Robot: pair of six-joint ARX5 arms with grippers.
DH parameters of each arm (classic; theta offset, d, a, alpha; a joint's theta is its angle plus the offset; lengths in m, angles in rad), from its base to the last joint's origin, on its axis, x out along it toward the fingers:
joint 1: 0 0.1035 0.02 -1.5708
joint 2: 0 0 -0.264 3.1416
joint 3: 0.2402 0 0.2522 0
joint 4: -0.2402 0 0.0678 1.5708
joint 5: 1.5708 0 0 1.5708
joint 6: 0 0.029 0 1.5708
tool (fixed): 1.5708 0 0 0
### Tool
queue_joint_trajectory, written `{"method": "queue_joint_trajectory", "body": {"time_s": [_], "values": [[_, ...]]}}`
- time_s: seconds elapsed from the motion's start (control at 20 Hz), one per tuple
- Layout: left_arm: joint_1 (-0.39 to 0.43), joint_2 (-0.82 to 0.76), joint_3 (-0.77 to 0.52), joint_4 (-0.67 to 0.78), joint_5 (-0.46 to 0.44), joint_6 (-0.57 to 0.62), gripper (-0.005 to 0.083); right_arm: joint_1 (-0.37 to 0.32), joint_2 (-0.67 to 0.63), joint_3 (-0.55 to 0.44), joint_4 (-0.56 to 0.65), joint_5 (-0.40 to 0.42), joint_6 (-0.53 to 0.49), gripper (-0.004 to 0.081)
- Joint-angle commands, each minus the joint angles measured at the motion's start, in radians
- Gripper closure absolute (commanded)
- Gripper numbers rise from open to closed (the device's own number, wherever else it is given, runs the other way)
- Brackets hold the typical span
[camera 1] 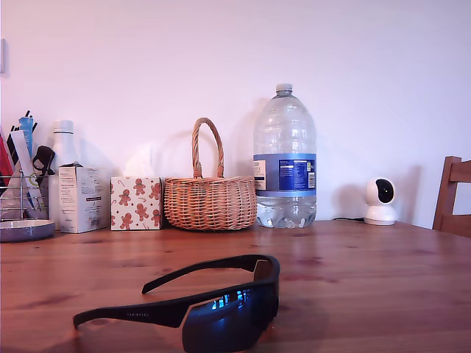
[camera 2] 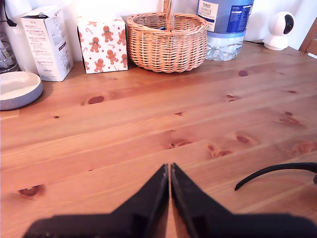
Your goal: Pick up the sunglasses and close them, then place them back on the table
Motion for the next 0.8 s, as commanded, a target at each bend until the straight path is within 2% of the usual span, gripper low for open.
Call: {"method": "queue_joint_trajectory", "body": {"time_s": [0.0, 0.25, 0.35, 0.45, 0.6, 0.75], "values": [[-0.001, -0.002, -0.025, 0.144, 0.087, -0.082, 0.0795, 0.013, 0.011, -0.013, 0.214, 0.014, 0.001, 0.0781], [-0.001, -0.002, -0.025, 0.149, 0.090, -0.086, 0.0795, 0.013, 0.011, -0.013, 0.214, 0.014, 0.001, 0.0781], [-0.004, -0.001, -0.020, 0.187, 0.165, -0.102, 0.0795, 0.013, 0.011, -0.013, 0.219, -0.004, 0.021, 0.0781], [-0.015, 0.025, -0.002, 0.186, 0.215, -0.101, 0.0795, 0.013, 0.011, -0.013, 0.239, -0.070, 0.129, 0.0781], [-0.048, 0.100, 0.058, 0.137, 0.317, -0.100, 0.0795, 0.023, 0.011, -0.013, 0.245, -0.166, 0.143, 0.0781], [-0.124, 0.261, 0.178, 0.035, 0.386, -0.088, 0.0795, 0.063, 0.011, -0.013, 0.243, -0.191, 0.143, 0.0781]]}}
